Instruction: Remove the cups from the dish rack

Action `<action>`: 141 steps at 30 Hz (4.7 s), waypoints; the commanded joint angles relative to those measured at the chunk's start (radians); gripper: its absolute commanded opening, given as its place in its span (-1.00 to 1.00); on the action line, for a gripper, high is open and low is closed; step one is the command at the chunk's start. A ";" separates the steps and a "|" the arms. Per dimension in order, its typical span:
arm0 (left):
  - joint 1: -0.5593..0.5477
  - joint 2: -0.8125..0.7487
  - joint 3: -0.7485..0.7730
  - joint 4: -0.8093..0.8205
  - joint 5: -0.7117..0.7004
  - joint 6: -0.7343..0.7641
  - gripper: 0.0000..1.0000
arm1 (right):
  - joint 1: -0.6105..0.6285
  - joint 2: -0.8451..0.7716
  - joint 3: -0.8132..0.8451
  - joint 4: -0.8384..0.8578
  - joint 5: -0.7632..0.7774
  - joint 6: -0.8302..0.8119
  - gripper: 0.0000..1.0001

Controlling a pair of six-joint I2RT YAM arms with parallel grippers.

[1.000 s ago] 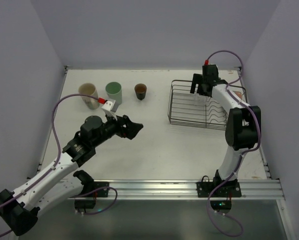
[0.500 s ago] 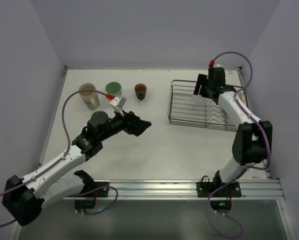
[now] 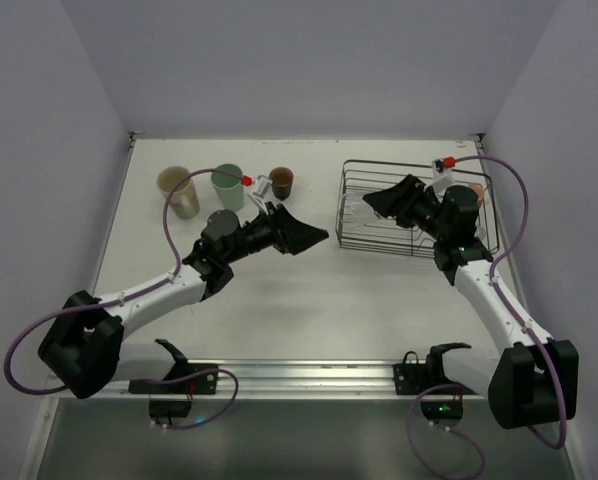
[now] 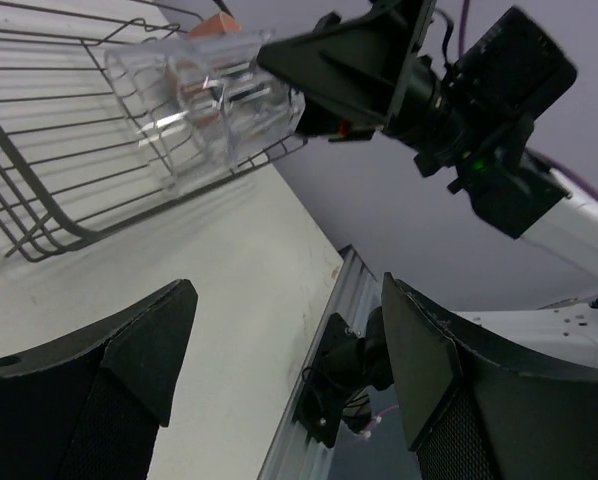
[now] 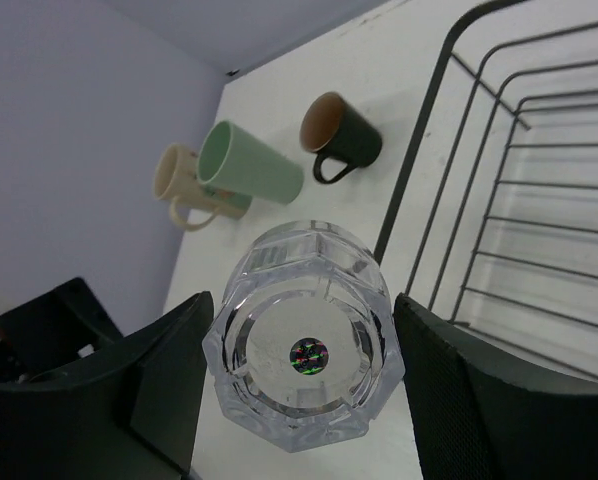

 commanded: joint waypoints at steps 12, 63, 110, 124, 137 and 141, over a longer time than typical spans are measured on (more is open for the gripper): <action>-0.009 0.187 0.132 0.220 -0.015 -0.086 0.42 | -0.001 0.018 -0.154 0.537 -0.333 0.358 -0.41; 0.350 -0.042 0.189 -1.159 -0.868 0.374 -1.00 | 0.111 -0.284 -0.183 0.043 -0.152 -0.004 0.98; 0.203 -0.652 0.044 -0.798 0.140 0.551 0.76 | -0.163 0.069 0.177 -0.370 0.894 -0.285 0.62; -0.017 -0.828 0.000 -0.863 -0.162 0.643 0.83 | -0.257 0.376 0.424 -0.388 0.830 -0.326 0.79; -0.017 -0.816 0.004 -0.875 -0.219 0.650 0.83 | -0.294 0.560 0.521 -0.400 0.856 -0.356 0.77; -0.017 -0.801 0.008 -0.877 -0.226 0.653 0.83 | -0.309 0.598 0.533 -0.400 0.826 -0.368 0.78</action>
